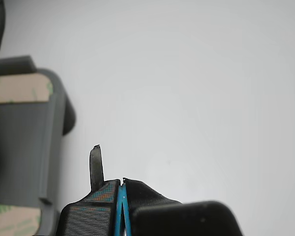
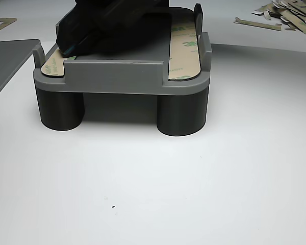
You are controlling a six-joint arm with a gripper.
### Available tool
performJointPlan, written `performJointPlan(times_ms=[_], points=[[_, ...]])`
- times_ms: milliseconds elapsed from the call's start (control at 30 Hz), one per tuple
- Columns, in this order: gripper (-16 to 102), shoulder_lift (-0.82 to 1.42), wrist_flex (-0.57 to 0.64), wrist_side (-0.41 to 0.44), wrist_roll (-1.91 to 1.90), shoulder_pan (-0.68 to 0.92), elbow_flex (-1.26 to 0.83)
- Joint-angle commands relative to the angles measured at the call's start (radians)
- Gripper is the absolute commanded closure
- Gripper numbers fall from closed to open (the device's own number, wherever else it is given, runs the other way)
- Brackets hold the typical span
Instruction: Peel off protective film from adhesive tape.
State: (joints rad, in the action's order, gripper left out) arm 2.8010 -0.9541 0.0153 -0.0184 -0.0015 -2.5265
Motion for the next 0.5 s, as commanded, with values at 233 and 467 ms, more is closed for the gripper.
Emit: performJointPlan(times_ms=[233, 467], points=[[97, -0.075, 0.003, 0.087, 0.747, 0.054, 0.087], [97, -0.12, 0.003, 0.192, 1.158, 0.16, 0.037]])
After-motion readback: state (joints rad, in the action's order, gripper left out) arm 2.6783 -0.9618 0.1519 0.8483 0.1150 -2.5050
